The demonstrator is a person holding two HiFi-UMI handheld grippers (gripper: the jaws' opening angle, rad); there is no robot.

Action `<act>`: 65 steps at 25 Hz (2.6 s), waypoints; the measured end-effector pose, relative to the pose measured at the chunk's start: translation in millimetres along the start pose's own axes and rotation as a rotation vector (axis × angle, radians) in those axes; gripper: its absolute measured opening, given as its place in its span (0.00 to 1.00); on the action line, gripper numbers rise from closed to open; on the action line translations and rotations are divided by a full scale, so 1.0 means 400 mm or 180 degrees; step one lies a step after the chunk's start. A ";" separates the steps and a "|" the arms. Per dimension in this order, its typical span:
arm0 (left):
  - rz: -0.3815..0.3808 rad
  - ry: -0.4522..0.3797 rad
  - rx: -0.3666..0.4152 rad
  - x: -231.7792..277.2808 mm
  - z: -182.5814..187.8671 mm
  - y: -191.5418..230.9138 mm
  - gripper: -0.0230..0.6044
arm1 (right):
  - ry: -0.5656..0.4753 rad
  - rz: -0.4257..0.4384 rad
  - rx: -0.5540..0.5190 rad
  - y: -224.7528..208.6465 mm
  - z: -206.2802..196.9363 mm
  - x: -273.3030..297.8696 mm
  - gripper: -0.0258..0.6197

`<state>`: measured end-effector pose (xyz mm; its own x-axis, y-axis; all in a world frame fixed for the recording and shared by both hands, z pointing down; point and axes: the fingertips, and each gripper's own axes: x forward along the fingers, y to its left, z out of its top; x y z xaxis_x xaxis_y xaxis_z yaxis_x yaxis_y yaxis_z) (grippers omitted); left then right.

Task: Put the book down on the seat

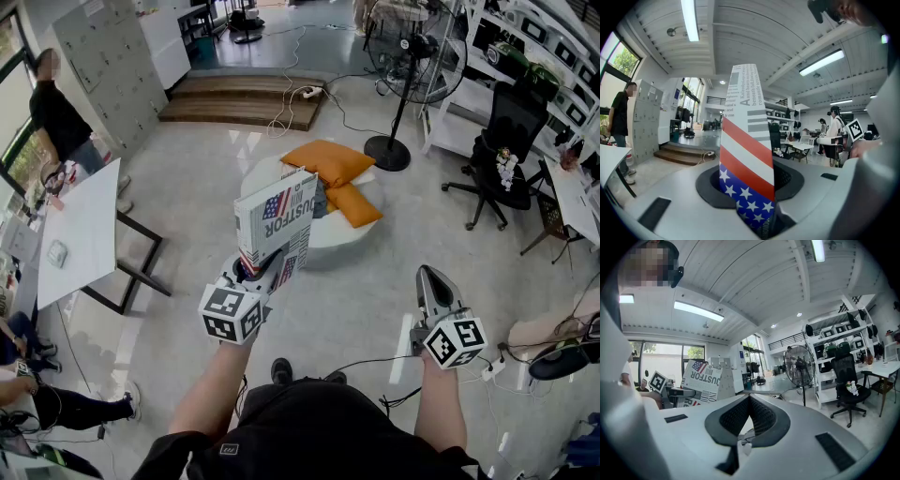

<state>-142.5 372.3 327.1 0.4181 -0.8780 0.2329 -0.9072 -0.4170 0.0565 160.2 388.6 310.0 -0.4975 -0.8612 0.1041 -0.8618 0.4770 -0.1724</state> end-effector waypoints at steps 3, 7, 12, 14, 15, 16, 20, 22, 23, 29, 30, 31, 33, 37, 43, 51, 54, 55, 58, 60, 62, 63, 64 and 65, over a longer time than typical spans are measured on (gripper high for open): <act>-0.0004 0.0019 -0.0014 0.014 -0.009 -0.021 0.29 | 0.0005 -0.0001 0.0009 -0.023 -0.006 -0.009 0.05; -0.0005 0.0050 -0.0015 0.024 -0.021 -0.053 0.29 | -0.0002 -0.0014 0.0023 -0.055 -0.016 -0.033 0.05; -0.0011 0.0056 0.0010 0.031 -0.026 -0.116 0.29 | -0.0048 -0.0034 0.0058 -0.101 -0.024 -0.086 0.05; -0.0007 0.0046 0.0019 0.052 -0.035 -0.171 0.29 | -0.0089 0.0003 0.0033 -0.142 -0.031 -0.119 0.05; -0.0007 0.0044 0.0026 0.061 -0.039 -0.199 0.29 | -0.0104 0.0029 0.0000 -0.159 -0.034 -0.136 0.05; -0.0010 0.0042 0.0034 0.066 -0.039 -0.221 0.29 | -0.0112 0.0052 -0.0036 -0.169 -0.034 -0.150 0.06; -0.0046 0.0038 0.0042 0.061 -0.020 -0.260 0.29 | -0.0110 0.0083 -0.0033 -0.165 -0.018 -0.172 0.06; -0.0075 0.0063 0.0041 0.062 -0.020 -0.270 0.29 | -0.0094 0.0075 0.0037 -0.167 -0.021 -0.175 0.06; -0.0087 0.0079 0.0040 0.063 -0.022 -0.271 0.29 | -0.0082 0.0066 0.0070 -0.168 -0.025 -0.176 0.06; -0.0109 0.0096 0.0018 0.080 -0.043 -0.256 0.29 | -0.0026 0.0016 0.0200 -0.176 -0.058 -0.168 0.06; -0.0115 0.0097 0.0016 0.089 -0.048 -0.253 0.29 | -0.0017 0.0010 0.0207 -0.181 -0.064 -0.162 0.06; -0.0122 0.0099 0.0014 0.101 -0.052 -0.249 0.29 | -0.0007 0.0004 0.0208 -0.187 -0.068 -0.154 0.06; -0.0134 0.0107 -0.0001 0.134 -0.055 -0.239 0.29 | 0.0014 -0.0010 0.0208 -0.206 -0.068 -0.129 0.06; -0.0177 0.0133 -0.0043 0.218 -0.051 -0.210 0.29 | 0.0082 -0.0049 0.0239 -0.253 -0.064 -0.057 0.06; -0.0226 0.0182 -0.0097 0.349 -0.036 -0.103 0.29 | 0.0196 -0.0100 0.0275 -0.295 -0.059 0.104 0.06; -0.0314 0.0281 -0.0133 0.537 -0.008 0.060 0.29 | 0.0472 -0.0058 0.0344 -0.315 -0.078 0.365 0.06; -0.0313 0.0281 -0.0160 0.586 -0.002 0.144 0.29 | 0.0553 -0.0033 0.0329 -0.300 -0.076 0.465 0.06; -0.0305 0.0281 -0.0174 0.600 0.000 0.173 0.29 | 0.0579 -0.0031 0.0316 -0.296 -0.074 0.495 0.06; -0.0278 0.0270 -0.0200 0.628 0.004 0.255 0.29 | 0.0628 -0.0036 0.0266 -0.278 -0.060 0.569 0.06; -0.0275 0.0248 -0.0208 0.645 0.015 0.299 0.29 | 0.0615 -0.0045 0.0232 -0.268 -0.041 0.607 0.06; -0.0283 0.0203 -0.0218 0.662 0.034 0.325 0.29 | 0.0592 -0.0058 0.0184 -0.263 -0.021 0.633 0.06; -0.0291 0.0171 -0.0217 0.667 0.044 0.330 0.29 | 0.0587 -0.0065 0.0161 -0.264 -0.014 0.640 0.06; -0.0298 0.0138 -0.0213 0.670 0.052 0.331 0.29 | 0.0587 -0.0074 0.0146 -0.267 -0.009 0.644 0.06; -0.0302 0.0111 -0.0210 0.671 0.058 0.331 0.29 | 0.0586 -0.0085 0.0138 -0.271 -0.006 0.646 0.06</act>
<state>-149.2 76.2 374.4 0.5013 -0.8262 0.2571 -0.8652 -0.4804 0.1434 124.9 114.6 357.9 -0.4876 -0.8249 0.2859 -0.8718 0.4430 -0.2090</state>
